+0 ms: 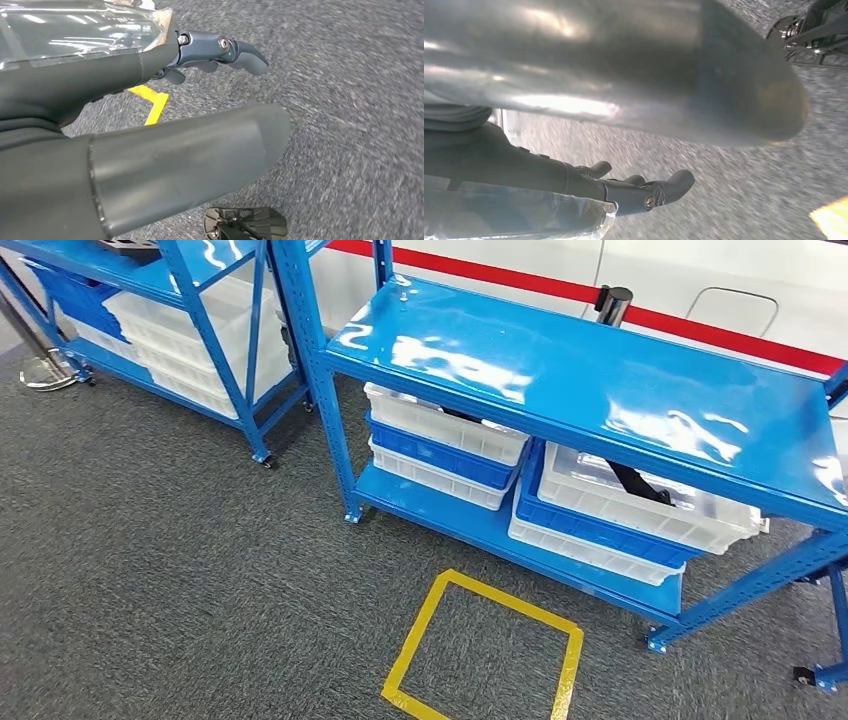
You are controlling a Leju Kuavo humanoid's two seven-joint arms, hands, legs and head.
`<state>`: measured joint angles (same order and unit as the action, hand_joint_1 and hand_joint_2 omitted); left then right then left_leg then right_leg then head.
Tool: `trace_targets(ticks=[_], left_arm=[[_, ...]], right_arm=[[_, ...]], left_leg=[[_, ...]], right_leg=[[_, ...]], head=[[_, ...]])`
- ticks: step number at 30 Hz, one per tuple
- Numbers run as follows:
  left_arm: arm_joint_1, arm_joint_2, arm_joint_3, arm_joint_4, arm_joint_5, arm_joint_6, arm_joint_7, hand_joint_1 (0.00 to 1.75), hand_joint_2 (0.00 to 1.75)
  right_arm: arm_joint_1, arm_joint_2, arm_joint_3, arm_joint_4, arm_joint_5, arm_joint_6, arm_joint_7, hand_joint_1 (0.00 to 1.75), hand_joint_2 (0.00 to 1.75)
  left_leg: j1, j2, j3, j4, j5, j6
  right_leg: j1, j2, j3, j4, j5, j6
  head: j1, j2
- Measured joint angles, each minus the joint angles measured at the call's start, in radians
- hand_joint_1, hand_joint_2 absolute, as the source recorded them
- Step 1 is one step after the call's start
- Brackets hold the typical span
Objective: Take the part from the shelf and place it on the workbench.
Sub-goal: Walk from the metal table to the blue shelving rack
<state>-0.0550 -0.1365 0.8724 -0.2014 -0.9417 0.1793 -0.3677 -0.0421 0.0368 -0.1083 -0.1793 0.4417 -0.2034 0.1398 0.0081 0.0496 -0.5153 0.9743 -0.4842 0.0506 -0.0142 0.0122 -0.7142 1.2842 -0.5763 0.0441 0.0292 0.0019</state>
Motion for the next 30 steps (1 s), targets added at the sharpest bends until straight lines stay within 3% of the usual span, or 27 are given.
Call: trace_targets(ticks=[1, 2, 4, 6, 8, 9, 10, 12, 14, 15, 16, 17, 19, 21, 23, 24, 26, 28, 30], left_arm=[[0.000, 0.000, 0.000, 0.000, -0.001, 0.000, 0.000, 0.00, 0.00], [0.000, -0.001, 0.000, 0.000, -0.002, 0.000, -0.001, 0.00, 0.00], [-0.001, -0.002, 0.000, 0.000, -0.002, 0.000, -0.003, 0.00, 0.00], [-0.002, -0.001, 0.000, -0.001, -0.002, 0.000, -0.006, 0.00, 0.00], [-0.006, 0.000, 0.000, -0.001, -0.002, 0.000, -0.008, 0.00, 0.00], [-0.008, 0.000, 0.000, -0.001, -0.002, 0.000, -0.009, 0.00, 0.00], [-0.010, 0.000, 0.000, -0.001, -0.002, 0.000, -0.010, 0.00, 0.00], [-0.008, 0.000, 0.000, -0.001, -0.002, 0.000, -0.010, 0.00, 0.00], [-0.003, 0.000, 0.000, 0.000, -0.002, 0.000, -0.010, 0.00, 0.00], [-0.002, 0.000, 0.000, 0.000, -0.002, 0.000, -0.010, 0.00, 0.00], [-0.001, 0.000, 0.000, 0.000, -0.002, 0.000, -0.010, 0.00, 0.00], [0.000, 0.000, 0.000, 0.000, -0.002, 0.000, -0.010, 0.00, 0.00], [0.000, 0.001, 0.000, 0.000, -0.002, 0.000, -0.010, 0.00, 0.00], [0.000, 0.001, 0.000, 0.000, -0.002, 0.001, -0.010, 0.00, 0.00], [-0.002, 0.000, 0.000, 0.000, -0.001, 0.001, -0.010, 0.00, 0.00], [-0.003, -0.001, 0.000, 0.000, -0.001, 0.002, -0.010, 0.00, 0.00], [-0.004, -0.002, 0.000, 0.000, 0.000, 0.002, -0.010, 0.00, 0.00], [-0.001, -0.002, 0.000, 0.000, 0.002, 0.003, -0.010, 0.00, 0.00], [0.001, -0.004, 0.000, 0.000, 0.007, 0.003, -0.010, 0.00, 0.00]], right_arm=[[0.002, 0.000, 0.000, 0.000, 0.000, 0.000, 0.001, 0.00, 0.00], [0.003, -0.001, 0.000, 0.000, -0.001, 0.000, 0.002, 0.00, 0.00], [0.002, 0.001, 0.000, 0.000, 0.000, -0.002, 0.003, 0.00, 0.00], [0.000, 0.003, 0.000, 0.000, 0.000, -0.003, 0.003, 0.00, 0.00], [0.001, 0.003, 0.000, 0.000, 0.001, -0.004, 0.003, 0.00, 0.00], [0.001, 0.003, 0.000, 0.000, 0.001, -0.004, 0.003, 0.00, 0.00], [0.001, 0.003, 0.000, 0.000, 0.001, -0.004, 0.003, 0.00, 0.00], [0.000, 0.003, 0.000, 0.000, 0.001, -0.005, 0.004, 0.00, 0.00], [-0.001, 0.004, 0.000, 0.000, 0.001, -0.006, 0.004, 0.00, 0.00], [0.000, 0.004, 0.000, 0.000, 0.001, -0.006, 0.004, 0.00, 0.00], [0.001, 0.005, 0.000, 0.000, 0.001, -0.006, 0.004, 0.00, 0.00], [0.002, 0.005, 0.000, 0.000, 0.001, -0.006, 0.004, 0.00, 0.00], [0.001, 0.006, 0.000, 0.000, 0.001, -0.006, 0.004, 0.00, 0.00], [-0.002, 0.007, 0.000, 0.000, 0.001, -0.006, 0.003, 0.00, 0.00], [0.000, 0.008, 0.000, 0.000, 0.002, -0.006, 0.003, 0.00, 0.00], [0.001, 0.008, 0.000, 0.000, 0.002, -0.007, 0.003, 0.00, 0.00], [0.002, 0.008, 0.000, 0.000, 0.002, -0.007, 0.003, 0.00, 0.00], [-0.001, 0.008, 0.000, 0.000, 0.004, -0.007, 0.003, 0.00, 0.00], [-0.001, 0.008, 0.000, 0.000, 0.007, -0.007, 0.003, 0.00, 0.00]], left_leg=[[0.001, 0.014, 0.000, 0.000, -0.001, -0.001], [0.001, 0.027, 0.002, 0.001, -0.003, -0.004], [-0.002, 0.049, 0.007, 0.006, -0.010, -0.015], [-0.007, 0.069, 0.015, 0.010, -0.018, -0.028], [-0.003, 0.082, 0.023, 0.011, -0.024, -0.040], [0.000, 0.068, 0.023, 0.018, -0.034, -0.047], [0.004, 0.040, 0.015, 0.043, -0.055, -0.052], [0.008, -0.026, -0.033, 0.155, -0.126, -0.058], [0.009, -0.048, -0.097, 0.287, -0.181, -0.058], [0.009, -0.050, -0.112, 0.314, -0.179, -0.057], [0.009, -0.052, -0.110, 0.299, -0.156, -0.054], [0.009, -0.059, -0.088, 0.247, -0.115, -0.050], [0.011, -0.103, -0.030, 0.106, -0.040, -0.041], [0.010, -0.134, -0.004, 0.037, -0.017, -0.036], [0.005, -0.116, -0.005, 0.029, -0.015, -0.029], [0.004, -0.104, -0.004, 0.024, -0.010, -0.021], [0.005, -0.076, -0.004, 0.011, 0.001, -0.006], [0.004, -0.044, -0.007, 0.009, 0.003, 0.001], [0.002, -0.010, -0.010, 0.010, 0.003, 0.001]], right_leg=[[-0.002, -0.006, 0.020, -0.029, 0.013, 0.010], [-0.005, -0.019, 0.061, -0.095, 0.035, 0.021], [-0.009, -0.071, 0.145, -0.240, 0.079, 0.028], [-0.006, -0.097, 0.172, -0.293, 0.096, 0.015], [-0.007, -0.073, 0.169, -0.292, 0.099, -0.001], [-0.011, -0.062, 0.170, -0.292, 0.101, -0.008], [-0.014, -0.050, 0.171, -0.293, 0.104, -0.016], [-0.016, -0.026, 0.170, -0.294, 0.109, -0.027], [-0.011, 0.002, 0.167, -0.293, 0.111, -0.032], [-0.010, 0.017, 0.167, -0.292, 0.112, -0.033], [-0.009, 0.033, 0.168, -0.292, 0.112, -0.033], [-0.008, 0.048, 0.171, -0.292, 0.112, -0.032], [-0.006, 0.076, 0.172, -0.289, 0.112, -0.031], [-0.003, 0.099, 0.164, -0.287, 0.116, -0.023], [-0.003, 0.119, 0.150, -0.289, 0.123, -0.008], [-0.002, 0.112, 0.142, -0.284, 0.121, -0.002], [0.002, 0.063, 0.108, -0.226, 0.089, -0.004], [0.002, 0.014, 0.044, -0.093, 0.027, -0.011], [-0.001, 0.003, 0.002, 0.006, -0.006, -0.004]], head=[[0.000, 0.000], [0.000, 0.000], [0.001, 0.000], [-0.003, 0.000], [-0.008, 0.000], [-0.008, 0.000], [-0.010, 0.000], [-0.011, 0.000], [-0.012, 0.000], [-0.012, 0.000], [-0.012, 0.000], [-0.012, 0.000], [-0.012, 0.000], [-0.012, 0.000], [-0.012, 0.000], [-0.012, 0.000], [-0.008, 0.000], [-0.003, 0.000], [-0.002, 0.000]])
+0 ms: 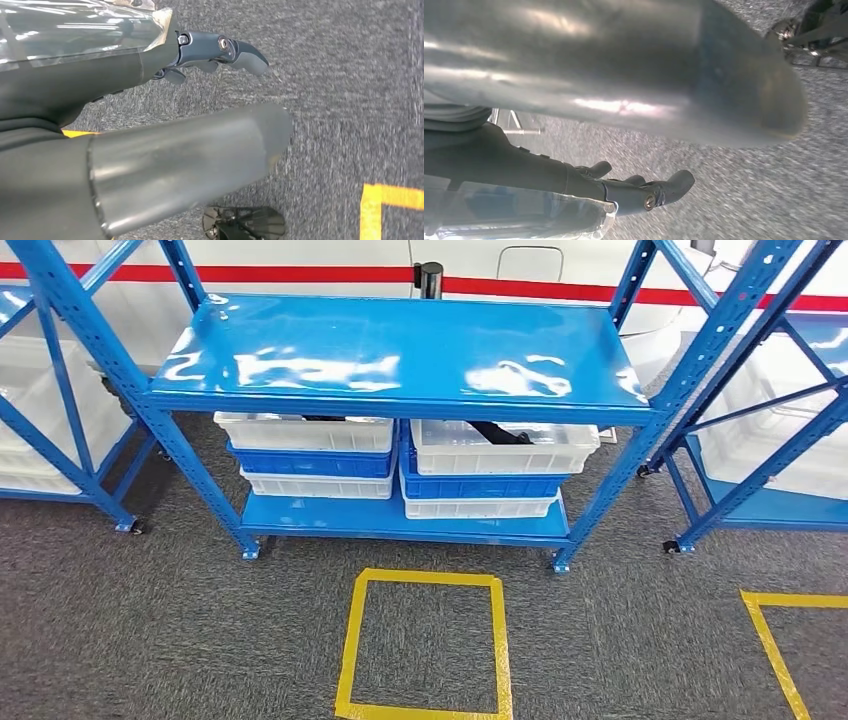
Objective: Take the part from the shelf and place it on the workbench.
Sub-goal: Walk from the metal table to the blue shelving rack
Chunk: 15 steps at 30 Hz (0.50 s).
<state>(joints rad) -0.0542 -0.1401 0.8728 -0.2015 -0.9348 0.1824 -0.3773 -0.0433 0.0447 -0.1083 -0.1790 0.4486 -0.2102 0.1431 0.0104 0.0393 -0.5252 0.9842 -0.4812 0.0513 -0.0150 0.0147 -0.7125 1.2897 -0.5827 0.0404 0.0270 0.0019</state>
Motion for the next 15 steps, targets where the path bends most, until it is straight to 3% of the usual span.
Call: trace_targets(ticks=[1, 2, 4, 6, 7, 9, 11, 13, 15], left_arm=[[0.000, -0.001, 0.000, 0.000, 0.002, 0.000, 0.000, 0.00, 0.00], [0.000, -0.003, 0.000, 0.000, 0.004, 0.000, 0.001, 0.00, 0.00], [-0.001, -0.005, 0.000, 0.000, 0.006, 0.001, 0.001, 0.00, 0.00], [-0.002, -0.006, 0.001, 0.000, 0.008, 0.002, 0.002, 0.00, 0.00], [-0.002, -0.005, 0.001, 0.000, 0.008, 0.002, 0.002, 0.00, 0.00], [-0.005, -0.005, 0.001, 0.000, 0.009, 0.004, 0.002, 0.00, 0.00], [-0.007, -0.005, 0.001, 0.000, 0.009, 0.007, 0.002, 0.00, 0.00], [-0.005, -0.005, 0.002, 0.000, 0.007, 0.010, 0.003, 0.00, 0.00], [0.000, -0.005, 0.002, 0.000, 0.003, 0.011, 0.006, 0.00, 0.00]], right_arm=[[0.001, -0.001, 0.000, 0.000, 0.001, 0.000, 0.000, 0.00, 0.00], [0.003, -0.002, 0.000, 0.000, 0.003, 0.000, 0.000, 0.00, 0.00], [0.003, -0.004, 0.000, 0.000, 0.006, 0.000, 0.000, 0.00, 0.00], [-0.001, -0.004, 0.000, 0.000, 0.009, 0.000, -0.003, 0.00, 0.00], [-0.002, -0.003, 0.000, 0.000, 0.011, 0.000, -0.007, 0.00, 0.00], [-0.001, -0.004, 0.000, 0.000, 0.014, -0.001, -0.015, 0.00, 0.00], [-0.001, -0.005, 0.000, 0.000, 0.019, -0.006, -0.018, 0.00, 0.00], [-0.002, -0.005, 0.000, 0.000, 0.025, -0.011, -0.017, 0.00, 0.00], [-0.001, -0.003, 0.000, 0.000, 0.028, -0.014, -0.014, 0.00, 0.00]], left_leg=[[0.000, 0.014, 0.000, 0.000, 0.000, -0.001], [0.001, 0.027, 0.000, 0.000, -0.001, -0.002], [-0.001, 0.049, 0.005, 0.003, -0.006, -0.010], [-0.006, 0.068, 0.011, 0.006, -0.013, -0.024], [-0.008, 0.077, 0.015, 0.007, -0.015, -0.030], [-0.003, 0.083, 0.020, 0.009, -0.019, -0.042], [0.005, 0.034, 0.004, 0.050, -0.055, -0.054], [0.008, -0.025, -0.050, 0.170, -0.127, -0.060], [0.008, -0.039, -0.103, 0.282, -0.168, -0.060]], right_leg=[[-0.002, -0.004, 0.009, -0.007, 0.006, 0.009], [-0.005, -0.012, 0.039, -0.055, 0.025, 0.020], [-0.011, -0.059, 0.127, -0.207, 0.074, 0.035], [-0.009, -0.096, 0.174, -0.292, 0.101, 0.028], [-0.006, -0.097, 0.173, -0.296, 0.104, 0.020], [-0.010, -0.077, 0.170, -0.296, 0.107, 0.005], [-0.016, -0.062, 0.171, -0.297, 0.112, -0.010], [-0.014, -0.050, 0.168, -0.297, 0.116, -0.021], [-0.009, -0.036, 0.165, -0.297, 0.117, -0.024]], head=[[0.000, 0.000], [0.000, 0.000], [0.001, 0.000], [-0.002, 0.000], [-0.003, 0.000], [-0.005, 0.000], [-0.006, 0.000], [-0.008, 0.000], [-0.008, 0.000]])
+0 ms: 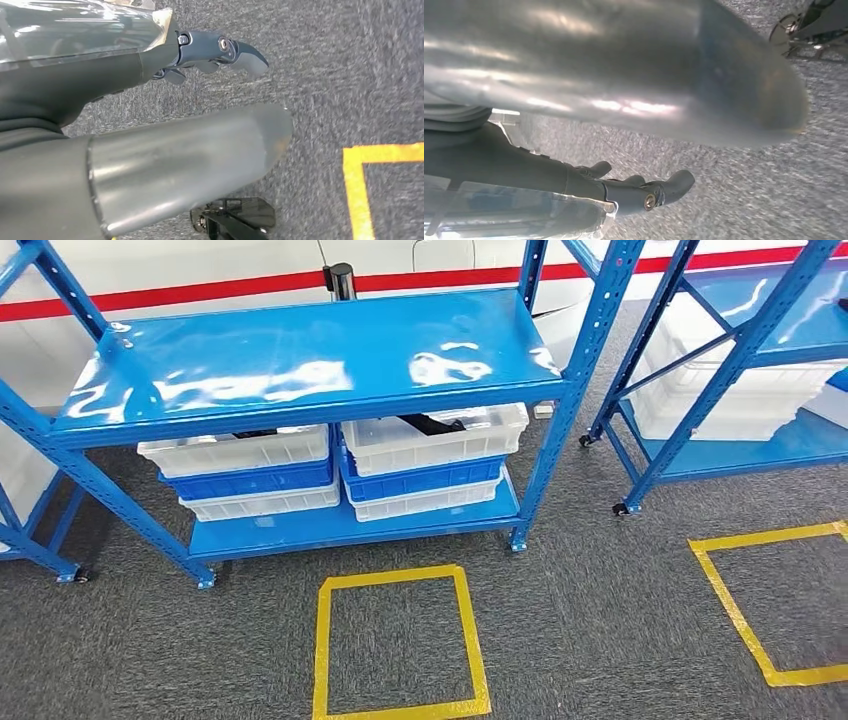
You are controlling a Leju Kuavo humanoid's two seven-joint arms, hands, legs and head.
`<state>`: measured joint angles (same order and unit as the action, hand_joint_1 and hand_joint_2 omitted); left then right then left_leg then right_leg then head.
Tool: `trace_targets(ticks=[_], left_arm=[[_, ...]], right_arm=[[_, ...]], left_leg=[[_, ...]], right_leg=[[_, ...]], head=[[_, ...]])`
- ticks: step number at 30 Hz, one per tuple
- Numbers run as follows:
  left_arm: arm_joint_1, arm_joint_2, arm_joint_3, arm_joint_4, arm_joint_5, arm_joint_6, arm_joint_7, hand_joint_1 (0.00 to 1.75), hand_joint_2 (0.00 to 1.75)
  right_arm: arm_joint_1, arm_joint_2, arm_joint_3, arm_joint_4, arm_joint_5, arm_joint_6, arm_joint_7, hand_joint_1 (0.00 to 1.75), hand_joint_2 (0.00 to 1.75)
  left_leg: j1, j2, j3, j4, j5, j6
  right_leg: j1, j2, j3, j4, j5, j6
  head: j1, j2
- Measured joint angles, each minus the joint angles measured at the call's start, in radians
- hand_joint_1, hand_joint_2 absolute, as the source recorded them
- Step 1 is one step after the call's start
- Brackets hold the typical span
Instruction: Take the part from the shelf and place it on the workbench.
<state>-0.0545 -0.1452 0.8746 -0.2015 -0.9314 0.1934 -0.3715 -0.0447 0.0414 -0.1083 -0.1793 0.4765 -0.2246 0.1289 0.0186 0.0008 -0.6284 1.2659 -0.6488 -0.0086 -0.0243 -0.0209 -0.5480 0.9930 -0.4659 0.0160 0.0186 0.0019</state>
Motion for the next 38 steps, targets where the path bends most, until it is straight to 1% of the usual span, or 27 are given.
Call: trace_targets(ticks=[1, 2, 3, 4, 5, 6, 8, 9, 12, 16, 20, 23, 28, 29, 32, 33, 38], left_arm=[[0.002, 0.000, 0.000, 0.000, -0.001, 0.000, 0.002, 0.00, 0.00], [0.003, 0.000, 0.000, 0.000, -0.003, 0.000, 0.003, 0.00, 0.00], [0.002, 0.001, 0.000, 0.000, -0.006, 0.000, 0.003, 0.00, 0.00], [0.002, 0.001, 0.000, 0.000, -0.008, 0.000, 0.003, 0.00, 0.00], [0.001, 0.001, 0.000, 0.000, -0.011, -0.001, 0.003, 0.00, 0.00], [0.000, 0.001, 0.000, 0.000, -0.013, -0.001, 0.002, 0.00, 0.44], [-0.001, 0.000, -0.001, 0.000, -0.017, -0.003, 0.001, 0.00, 1.31], [-0.001, 0.000, -0.001, 0.000, -0.018, -0.004, 0.000, 0.00, 1.75], [0.000, 0.001, -0.001, 0.000, -0.022, -0.005, -0.002, 0.00, 1.75], [-0.001, 0.000, -0.001, 0.000, -0.023, -0.005, -0.005, 0.00, 1.75], [-0.001, 0.000, -0.001, 0.000, -0.025, -0.009, -0.006, 0.00, 1.75], [0.002, 0.002, -0.015, -0.001, -0.022, -0.015, 0.014, 0.00, 1.75], [0.018, 0.015, -0.095, -0.013, 0.071, -0.033, 0.059, 0.00, 1.75], [0.023, 0.018, -0.114, -0.017, 0.094, -0.037, 0.068, 0.00, 1.31], [0.038, 0.030, -0.178, -0.031, 0.172, -0.051, 0.096, 0.00, 0.00], [0.044, 0.034, -0.202, -0.036, 0.201, -0.057, 0.106, 0.00, 0.00], [0.069, 0.049, -0.305, -0.058, 0.321, -0.078, 0.149, 0.00, 0.00]], right_arm=[[0.001, 0.000, 0.000, 0.000, 0.001, -0.001, 0.003, 0.00, 0.00], [0.001, 0.001, 0.000, 0.000, 0.001, -0.003, 0.006, 0.00, 0.00], [0.001, 0.001, 0.000, 0.000, 0.001, -0.003, 0.009, 0.00, 0.00], [0.001, 0.001, 0.000, 0.000, 0.001, -0.004, 0.012, 0.00, 0.00], [0.000, 0.001, 0.000, 0.000, 0.001, -0.004, 0.014, 0.00, 0.00], [0.000, 0.002, 0.000, 0.000, 0.001, -0.005, 0.015, 0.00, 0.00], [0.000, 0.001, 0.000, 0.000, 0.001, -0.007, 0.017, 0.00, 0.00], [0.001, 0.001, 0.000, 0.000, 0.001, -0.008, 0.018, 0.00, 0.00], [0.001, 0.003, 0.000, 0.000, 0.002, -0.009, 0.019, 0.00, 0.00], [0.001, 0.004, 0.000, 0.000, 0.002, -0.012, 0.019, 0.00, 0.00], [0.001, 0.004, 0.000, 0.000, 0.000, -0.014, 0.018, 0.00, 1.75], [0.004, 0.004, -0.001, 0.000, -0.014, -0.016, 0.019, 0.00, 1.75], [0.021, 0.002, 0.000, -0.011, -0.064, 0.000, 0.012, 0.00, 1.75], [0.026, 0.001, 0.000, -0.015, -0.075, 0.006, 0.009, 0.00, 1.75], [0.041, -0.002, 0.003, -0.030, -0.113, 0.026, -0.004, 0.00, 0.44], [0.046, -0.004, 0.005, -0.034, -0.127, 0.033, -0.009, 0.00, 0.00], [0.068, -0.008, 0.015, -0.058, -0.183, 0.064, -0.028, 0.00, 0.00]], left_leg=[[0.000, -0.001, -0.005, 0.007, 0.011, 0.002], [0.000, -0.001, 0.008, -0.026, 0.040, 0.004], [0.001, -0.001, 0.038, -0.092, 0.081, 0.007], [0.001, -0.003, 0.070, -0.161, 0.112, 0.011], [0.000, -0.004, 0.094, -0.216, 0.134, 0.014], [-0.002, -0.005, 0.108, -0.250, 0.145, 0.015], [-0.009, -0.005, 0.109, -0.262, 0.147, 0.017], [-0.012, -0.004, 0.109, -0.263, 0.148, 0.019], [-0.021, -0.004, 0.108, -0.262, 0.149, 0.028], [-0.026, -0.004, 0.104, -0.261, 0.152, 0.033], [-0.027, -0.004, 0.102, -0.260, 0.153, 0.036], [-0.027, -0.004, 0.101, -0.260, 0.153, 0.036], [-0.025, -0.004, 0.101, -0.260, 0.153, 0.036], [-0.024, -0.004, 0.101, -0.260, 0.153, 0.036], [-0.022, -0.004, 0.101, -0.261, 0.153, 0.035], [-0.022, -0.004, 0.101, -0.261, 0.153, 0.035], [-0.020, -0.004, 0.101, -0.261, 0.153, 0.035]], right_leg=[[0.002, 0.007, 0.000, 0.001, 0.000, 0.000], [0.002, 0.013, 0.001, 0.002, 0.000, 0.000], [0.002, 0.018, 0.002, 0.003, 0.000, 0.001], [0.003, 0.022, 0.003, 0.004, 0.000, 0.002], [0.006, 0.025, 0.003, 0.006, 0.000, 0.004], [0.010, 0.027, 0.000, 0.008, -0.001, 0.006], [0.019, 0.029, -0.008, 0.010, -0.003, 0.010], [0.019, 0.029, -0.010, 0.010, -0.003, 0.011], [0.014, 0.029, -0.011, 0.007, 0.001, 0.018], [0.010, 0.029, -0.007, 0.004, 0.006, 0.026], [0.008, 0.029, -0.008, 0.004, 0.008, 0.029], [0.008, 0.029, -0.008, 0.004, 0.008, 0.029], [0.008, 0.029, -0.009, 0.004, 0.008, 0.029], [0.008, 0.029, -0.010, 0.004, 0.008, 0.029], [0.009, 0.029, -0.010, 0.004, 0.008, 0.029], [0.009, 0.029, -0.010, 0.004, 0.008, 0.029], [0.011, 0.029, -0.011, 0.004, 0.008, 0.028]], head=[[0.000, 0.000], [0.000, 0.000], [0.000, 0.000], [0.000, 0.000], [0.000, 0.000], [0.001, 0.000], [0.002, 0.000], [0.002, 0.000], [0.002, 0.000], [0.002, 0.000], [0.002, 0.000], [0.002, 0.000], [0.002, 0.000], [0.002, 0.000], [0.002, 0.000], [0.002, 0.000], [0.002, 0.000]])
